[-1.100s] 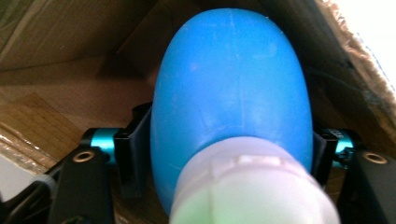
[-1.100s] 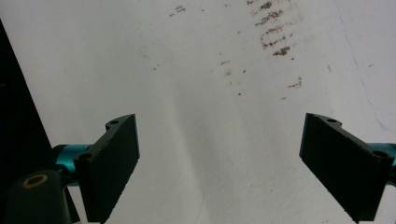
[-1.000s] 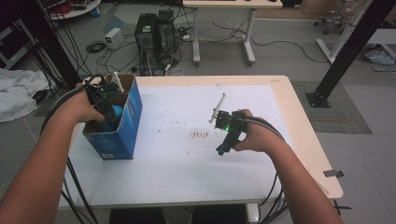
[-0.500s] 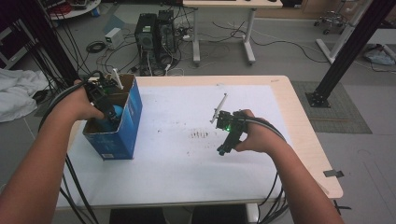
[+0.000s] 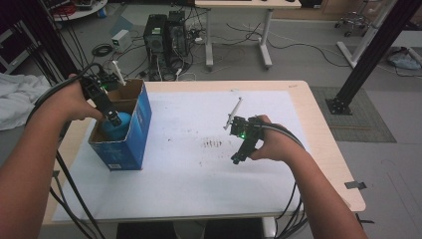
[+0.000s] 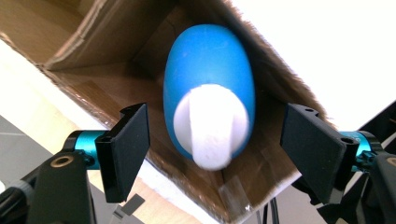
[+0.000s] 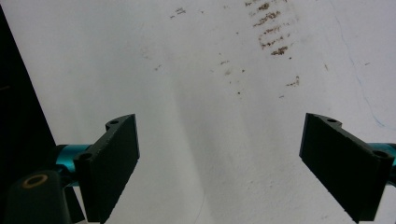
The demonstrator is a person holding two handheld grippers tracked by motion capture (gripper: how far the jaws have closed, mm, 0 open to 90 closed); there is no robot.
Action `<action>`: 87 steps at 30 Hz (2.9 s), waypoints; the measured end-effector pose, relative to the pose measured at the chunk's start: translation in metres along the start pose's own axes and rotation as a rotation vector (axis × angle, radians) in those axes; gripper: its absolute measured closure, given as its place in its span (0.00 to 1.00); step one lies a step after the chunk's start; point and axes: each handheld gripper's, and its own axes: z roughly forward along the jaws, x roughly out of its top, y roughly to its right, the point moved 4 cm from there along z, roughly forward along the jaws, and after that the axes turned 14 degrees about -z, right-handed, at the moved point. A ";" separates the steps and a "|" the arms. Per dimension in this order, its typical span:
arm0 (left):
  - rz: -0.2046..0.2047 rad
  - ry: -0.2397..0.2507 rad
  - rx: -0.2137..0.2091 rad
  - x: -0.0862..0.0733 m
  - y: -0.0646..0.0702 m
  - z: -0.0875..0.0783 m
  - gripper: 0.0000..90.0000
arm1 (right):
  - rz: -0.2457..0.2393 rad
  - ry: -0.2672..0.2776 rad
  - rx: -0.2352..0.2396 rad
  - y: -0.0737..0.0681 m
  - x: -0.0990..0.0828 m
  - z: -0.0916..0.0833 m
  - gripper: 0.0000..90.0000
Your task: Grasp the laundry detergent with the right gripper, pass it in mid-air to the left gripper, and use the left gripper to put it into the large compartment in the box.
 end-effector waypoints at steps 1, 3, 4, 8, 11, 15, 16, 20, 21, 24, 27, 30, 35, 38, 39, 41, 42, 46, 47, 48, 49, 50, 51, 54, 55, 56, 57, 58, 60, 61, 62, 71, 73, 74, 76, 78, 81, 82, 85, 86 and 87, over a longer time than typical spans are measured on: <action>0.013 -0.004 0.002 0.000 0.001 -0.003 0.27 | -0.002 0.004 -0.003 0.000 0.001 -0.001 0.12; 0.024 -0.002 0.009 0.000 0.004 -0.009 0.27 | -0.002 0.010 -0.001 0.001 0.001 -0.003 0.12; 0.030 0.002 0.012 0.001 0.005 -0.011 0.27 | -0.004 0.013 -0.001 0.001 0.001 -0.003 0.12; 0.065 0.014 0.016 0.003 0.012 -0.023 0.26 | -0.011 0.009 -0.004 0.000 0.004 -0.006 0.12; 0.113 0.015 0.019 0.005 0.016 -0.028 0.24 | -0.011 0.008 -0.005 0.000 0.005 -0.008 0.12; 0.187 0.015 0.005 0.010 0.030 -0.036 0.24 | -0.017 0.008 -0.013 0.001 0.007 -0.015 0.12; 0.203 0.013 0.005 0.012 0.033 -0.036 0.24 | -0.019 0.006 -0.013 0.002 0.008 -0.016 0.13; 0.261 0.009 -0.007 0.018 0.047 -0.036 0.23 | -0.026 -0.001 -0.010 0.003 0.009 -0.020 0.12; 0.261 0.009 -0.007 0.018 0.047 -0.036 0.23 | -0.026 -0.001 -0.010 0.003 0.009 -0.020 0.12; 0.324 -0.007 -0.013 0.025 0.061 -0.034 0.23 | -0.034 -0.010 -0.009 0.005 0.010 -0.023 0.12; 0.377 -0.009 -0.034 0.031 0.074 -0.032 0.23 | -0.035 -0.023 -0.006 0.006 0.010 -0.026 0.13; 0.419 -0.017 -0.036 0.035 0.084 -0.028 0.22 | -0.034 -0.027 -0.004 0.007 0.010 -0.028 0.12; 0.461 -0.031 -0.044 0.042 0.097 -0.018 0.19 | -0.032 -0.036 0.001 0.007 0.011 -0.029 0.12; 0.493 -0.042 -0.054 0.046 0.106 -0.011 0.18 | -0.038 -0.039 0.005 0.007 0.012 -0.028 0.12; 0.499 -0.046 -0.057 0.048 0.108 -0.009 0.18 | -0.037 -0.041 0.009 0.006 0.012 -0.028 0.12; 0.509 -0.053 -0.055 0.050 0.113 -0.004 0.17 | -0.041 -0.043 0.013 0.006 0.011 -0.028 0.12; 0.516 -0.057 -0.055 0.051 0.116 -0.002 0.17 | -0.039 -0.044 0.015 0.006 0.011 -0.028 0.12; 0.541 -0.063 -0.063 0.054 0.125 0.006 0.14 | -0.034 -0.067 0.014 0.005 0.010 -0.027 0.12; 0.546 -0.060 -0.067 0.055 0.127 0.008 0.14 | -0.039 -0.081 0.012 0.005 0.009 -0.026 0.12; 0.549 -0.061 -0.068 0.055 0.129 0.011 0.13 | -0.035 -0.090 0.011 0.005 0.009 -0.026 0.12; 0.552 -0.065 -0.072 0.056 0.131 0.013 0.12 | -0.044 -0.090 0.014 0.006 0.008 -0.025 0.12; 0.559 -0.072 -0.070 0.057 0.132 0.016 0.12 | -0.034 -0.097 0.016 0.005 0.008 -0.025 0.12; 0.560 -0.071 -0.068 0.057 0.134 0.019 0.11 | -0.026 -0.103 0.020 0.005 0.008 -0.025 0.12; 0.582 -0.079 -0.072 0.057 0.137 0.026 0.09 | -0.037 -0.110 0.027 0.007 0.008 -0.022 0.12; 0.587 -0.081 -0.073 0.057 0.138 0.029 0.08 | -0.037 -0.116 0.029 0.007 0.008 -0.021 0.12; 0.587 -0.081 -0.073 0.057 0.138 0.029 0.08 | -0.037 -0.116 0.029 0.007 0.008 -0.021 0.12; 0.587 -0.081 -0.073 0.057 0.138 0.029 0.08 | -0.038 -0.120 0.032 0.007 0.008 -0.020 0.12; 0.597 -0.083 -0.077 0.056 0.140 0.035 0.08 | -0.038 -0.120 0.032 0.007 0.008 -0.020 0.12; 0.600 -0.083 -0.074 0.056 0.142 0.040 0.07 | -0.043 -0.121 0.038 0.008 0.009 -0.019 0.12; 0.602 -0.087 -0.074 0.056 0.143 0.041 0.07 | -0.047 -0.120 0.040 0.008 0.009 -0.018 0.12; 0.603 -0.089 -0.077 0.056 0.143 0.043 0.07 | -0.041 -0.128 0.041 0.008 0.009 -0.018 0.13; 0.604 -0.079 -0.094 0.061 0.149 0.055 0.07 | -0.065 -0.151 0.059 0.010 0.008 -0.014 0.12; 0.601 -0.082 -0.097 0.062 0.148 0.056 0.07 | -0.069 -0.157 0.058 0.010 0.008 -0.015 0.13; 0.600 -0.079 -0.096 0.063 0.148 0.057 0.07 | -0.054 -0.149 0.068 0.009 0.009 -0.016 0.13; 0.598 -0.077 -0.096 0.064 0.148 0.057 0.07 | -0.076 -0.156 0.063 0.011 0.008 -0.017 0.13; 0.596 -0.077 -0.089 0.065 0.147 0.059 0.07 | -0.074 -0.153 0.060 0.013 0.007 -0.019 0.12; 0.598 -0.078 -0.090 0.066 0.147 0.060 0.05 | -0.065 -0.159 0.062 0.014 0.005 -0.020 0.12; 0.601 -0.080 -0.089 0.066 0.147 0.061 0.05 | -0.054 -0.168 0.062 0.013 0.004 -0.020 0.12; 0.603 -0.089 -0.089 0.066 0.148 0.062 0.05 | -0.071 -0.158 0.063 0.015 0.004 -0.018 0.12; 0.603 -0.088 -0.090 0.066 0.148 0.063 0.05 | -0.068 -0.158 0.062 0.015 0.005 -0.019 0.13; 0.604 -0.088 -0.089 0.067 0.148 0.063 0.05 | -0.058 -0.161 0.064 0.014 0.005 -0.019 0.12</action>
